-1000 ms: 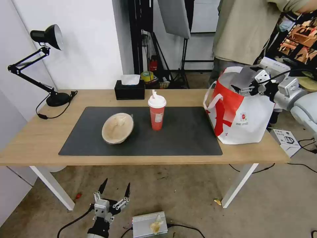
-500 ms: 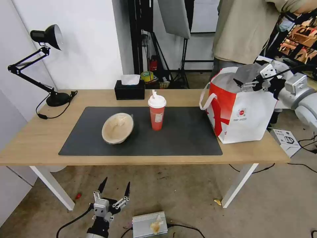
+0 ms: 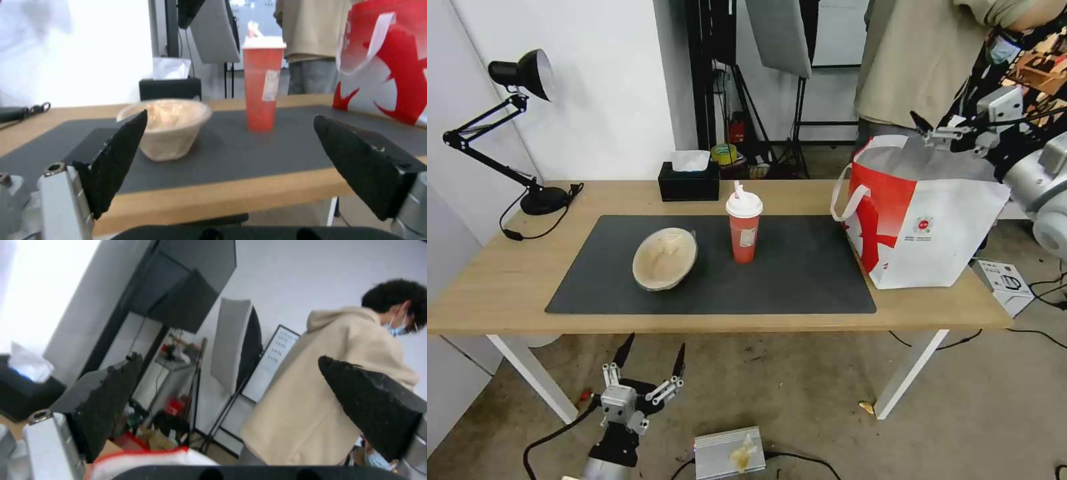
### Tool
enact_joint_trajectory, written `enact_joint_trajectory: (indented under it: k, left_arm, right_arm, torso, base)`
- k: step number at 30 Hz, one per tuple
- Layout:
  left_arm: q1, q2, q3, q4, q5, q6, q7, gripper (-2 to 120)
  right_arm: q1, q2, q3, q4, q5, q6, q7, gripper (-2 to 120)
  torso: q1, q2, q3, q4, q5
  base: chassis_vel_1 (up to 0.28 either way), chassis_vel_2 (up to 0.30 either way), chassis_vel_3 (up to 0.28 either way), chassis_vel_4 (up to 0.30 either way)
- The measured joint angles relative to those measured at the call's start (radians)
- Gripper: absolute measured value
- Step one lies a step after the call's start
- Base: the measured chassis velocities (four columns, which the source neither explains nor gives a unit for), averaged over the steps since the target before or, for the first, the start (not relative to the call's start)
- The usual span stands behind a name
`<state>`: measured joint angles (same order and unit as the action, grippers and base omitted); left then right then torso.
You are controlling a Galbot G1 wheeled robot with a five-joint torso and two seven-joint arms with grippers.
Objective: Pick up the trash from the table and place it into the takeout bag.
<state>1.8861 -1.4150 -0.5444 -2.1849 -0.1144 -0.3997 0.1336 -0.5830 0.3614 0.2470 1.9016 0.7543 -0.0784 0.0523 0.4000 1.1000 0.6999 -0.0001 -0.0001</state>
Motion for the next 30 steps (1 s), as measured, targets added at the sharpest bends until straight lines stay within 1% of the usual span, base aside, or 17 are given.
enact_joint_trajectory:
  k: [4, 5, 7, 8, 10, 11, 12, 15, 16, 19, 20, 23, 24, 26, 28, 30]
  left_arm:
    - [0.008, 0.001, 0.000, -0.030, -0.001, 0.001, -0.001, 100]
    - [0.008, 0.001, 0.000, -0.030, -0.001, 0.001, -0.001, 100]
    - [0.012, 0.001, -0.002, -0.047, -0.001, 0.001, -0.001, 100]
    - [0.012, 0.001, -0.002, -0.047, -0.001, 0.001, -0.001, 100]
    - [0.016, 0.001, -0.007, -0.060, -0.001, 0.002, -0.002, 100]
    - [0.016, 0.001, -0.007, -0.060, -0.001, 0.002, -0.002, 100]
    - [0.019, 0.002, -0.010, -0.070, -0.003, 0.002, -0.002, 100]
    - [0.026, 0.000, -0.015, -0.083, -0.003, 0.002, -0.004, 100]
    - [0.026, 0.000, -0.015, -0.083, -0.003, 0.002, -0.004, 100]
    - [0.037, -0.012, -0.021, -0.103, -0.003, 0.002, -0.017, 100]
    - [0.037, -0.012, -0.021, -0.103, -0.003, 0.002, -0.017, 100]
    - [0.046, -0.026, -0.032, -0.121, -0.003, 0.002, -0.024, 100]
    - [0.046, -0.026, -0.032, -0.121, -0.003, 0.002, -0.024, 100]
    - [0.056, -0.040, -0.040, -0.135, -0.002, 0.002, -0.028, 100]
    - [0.059, -0.046, -0.042, -0.139, -0.002, 0.002, -0.028, 100]
    - [0.062, -0.053, -0.047, -0.147, -0.002, 0.002, -0.033, 100]
  right_arm:
    - [-0.046, -0.028, 0.068, 0.065, 0.052, 0.000, 0.020, 100]
    - [-0.046, -0.028, 0.068, 0.065, 0.052, 0.000, 0.020, 100]
    - [-0.083, -0.040, 0.118, 0.100, 0.074, 0.000, 0.029, 100]
    - [-0.083, -0.040, 0.118, 0.100, 0.074, 0.000, 0.029, 100]
    - [-0.123, -0.045, 0.167, 0.132, 0.092, -0.001, 0.039, 100]
    - [-0.123, -0.045, 0.167, 0.132, 0.092, -0.001, 0.039, 100]
    - [-0.159, -0.046, 0.204, 0.159, 0.114, -0.001, 0.049, 100]
    - [-0.206, -0.037, 0.237, 0.209, 0.149, -0.001, 0.078, 100]
    - [-0.206, -0.037, 0.237, 0.209, 0.149, -0.001, 0.078, 100]
    - [-0.259, -0.001, 0.253, 0.264, 0.168, 0.007, 0.119, 100]
    - [-0.259, -0.001, 0.253, 0.264, 0.168, 0.007, 0.119, 100]
    - [-0.347, 0.048, 0.282, 0.327, 0.168, 0.012, 0.143, 100]
    - [-0.347, 0.048, 0.282, 0.327, 0.168, 0.012, 0.143, 100]
    - [-0.426, 0.096, 0.294, 0.360, 0.139, 0.032, 0.146, 100]
    - [-0.445, 0.106, 0.295, 0.365, 0.129, 0.038, 0.146, 100]
    - [-0.537, 0.150, 0.308, 0.384, 0.090, 0.066, 0.136, 100]
  torso:
    - [0.000, 0.000, 0.000, 0.0001, -0.0001]
    - [0.000, 0.000, 0.000, 0.0001, -0.0001]
    - [0.000, 0.000, 0.000, 0.0000, -0.0001]
    - [0.000, 0.000, 0.000, 0.0000, -0.0001]
    - [0.000, 0.000, 0.000, 0.0001, 0.0000]
    - [0.000, 0.000, 0.000, 0.0001, 0.0000]
    - [0.000, 0.000, 0.000, 0.0001, -0.0001]
    - [0.000, 0.000, 0.000, 0.0000, -0.0001]
    - [0.000, 0.000, 0.000, 0.0000, -0.0001]
    - [0.000, 0.000, 0.000, 0.0002, -0.0001]
    - [0.000, 0.000, 0.000, 0.0002, -0.0001]
    - [0.000, 0.000, 0.000, 0.0001, -0.0001]
    - [0.000, 0.000, 0.000, 0.0001, -0.0001]
    - [0.000, 0.000, 0.000, 0.0002, 0.0000]
    - [0.000, 0.000, 0.000, 0.0002, 0.0000]
    - [0.000, 0.000, 0.000, 0.0002, 0.0001]
  base:
    - [0.000, 0.000, 0.000, 0.000]
    - [0.000, 0.000, 0.000, 0.000]
    - [0.000, 0.000, 0.000, 0.000]
    - [0.000, 0.000, 0.000, 0.000]
    - [0.000, 0.000, 0.000, 0.000]
    - [0.000, 0.000, 0.000, 0.000]
    - [0.000, 0.000, 0.000, 0.000]
    - [0.000, 0.000, 0.000, 0.000]
    - [0.000, 0.000, 0.000, 0.000]
    - [0.000, 0.000, 0.000, 0.000]
    - [0.000, 0.000, 0.000, 0.000]
    - [0.000, 0.000, 0.000, 0.000]
    - [0.000, 0.000, 0.000, 0.000]
    - [0.000, 0.000, 0.000, 0.000]
    - [0.000, 0.000, 0.000, 0.000]
    - [0.000, 0.000, 0.000, 0.000]
